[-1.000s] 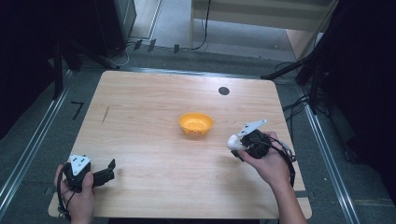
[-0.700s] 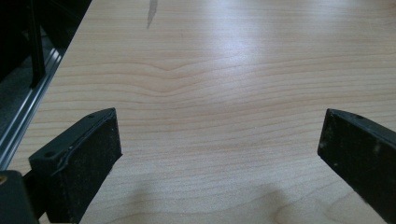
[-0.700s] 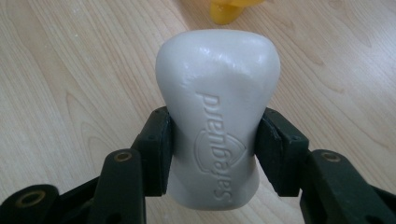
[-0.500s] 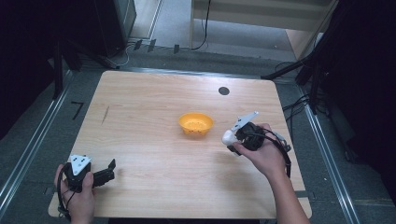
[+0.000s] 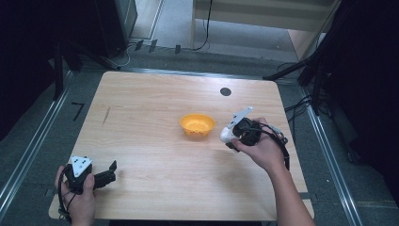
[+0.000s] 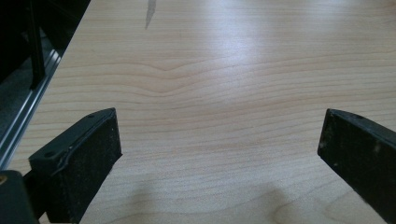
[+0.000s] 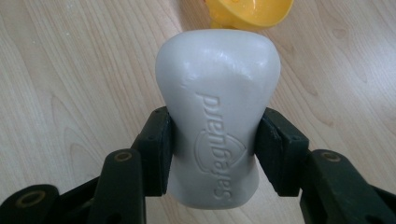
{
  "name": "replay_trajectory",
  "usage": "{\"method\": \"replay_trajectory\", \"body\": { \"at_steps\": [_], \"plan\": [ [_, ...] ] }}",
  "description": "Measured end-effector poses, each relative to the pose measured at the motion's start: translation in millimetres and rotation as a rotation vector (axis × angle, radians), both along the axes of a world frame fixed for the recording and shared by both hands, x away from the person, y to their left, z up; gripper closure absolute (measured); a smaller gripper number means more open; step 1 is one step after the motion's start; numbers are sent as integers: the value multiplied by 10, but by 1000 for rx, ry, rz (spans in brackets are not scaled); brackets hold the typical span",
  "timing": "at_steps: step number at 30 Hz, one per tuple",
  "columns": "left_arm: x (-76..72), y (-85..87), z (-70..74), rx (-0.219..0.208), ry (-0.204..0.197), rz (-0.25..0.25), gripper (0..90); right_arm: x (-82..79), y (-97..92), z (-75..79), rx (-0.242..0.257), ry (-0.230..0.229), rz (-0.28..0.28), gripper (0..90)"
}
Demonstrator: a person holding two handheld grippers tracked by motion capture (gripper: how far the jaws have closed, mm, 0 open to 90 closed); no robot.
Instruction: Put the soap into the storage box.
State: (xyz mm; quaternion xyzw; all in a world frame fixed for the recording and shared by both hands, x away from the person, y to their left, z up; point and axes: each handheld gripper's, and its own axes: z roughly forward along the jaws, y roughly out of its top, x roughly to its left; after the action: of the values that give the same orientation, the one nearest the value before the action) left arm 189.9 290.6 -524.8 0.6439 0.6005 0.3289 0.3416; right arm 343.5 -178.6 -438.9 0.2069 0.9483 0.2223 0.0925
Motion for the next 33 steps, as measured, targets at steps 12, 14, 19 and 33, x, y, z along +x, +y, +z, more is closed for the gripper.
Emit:
{"method": "replay_trajectory", "body": {
  "at_steps": [12, 14, 19, 33],
  "plan": [
    [3, 3, 0, 0, 2, 2, 0, 134, 120, 58, -37, -17, 45, 511],
    [3, 4, 0, -1, 1, 2, 0, 158, 141, 68, -53, -21, 52, 511],
    [2, 7, 0, -6, 1, 5, 0, 210, 182, 86, -61, -27, 72, 511],
    [3, 9, 0, -7, 2, 3, 0, 417, 339, 142, -76, -40, 148, 511]
  ]
}}
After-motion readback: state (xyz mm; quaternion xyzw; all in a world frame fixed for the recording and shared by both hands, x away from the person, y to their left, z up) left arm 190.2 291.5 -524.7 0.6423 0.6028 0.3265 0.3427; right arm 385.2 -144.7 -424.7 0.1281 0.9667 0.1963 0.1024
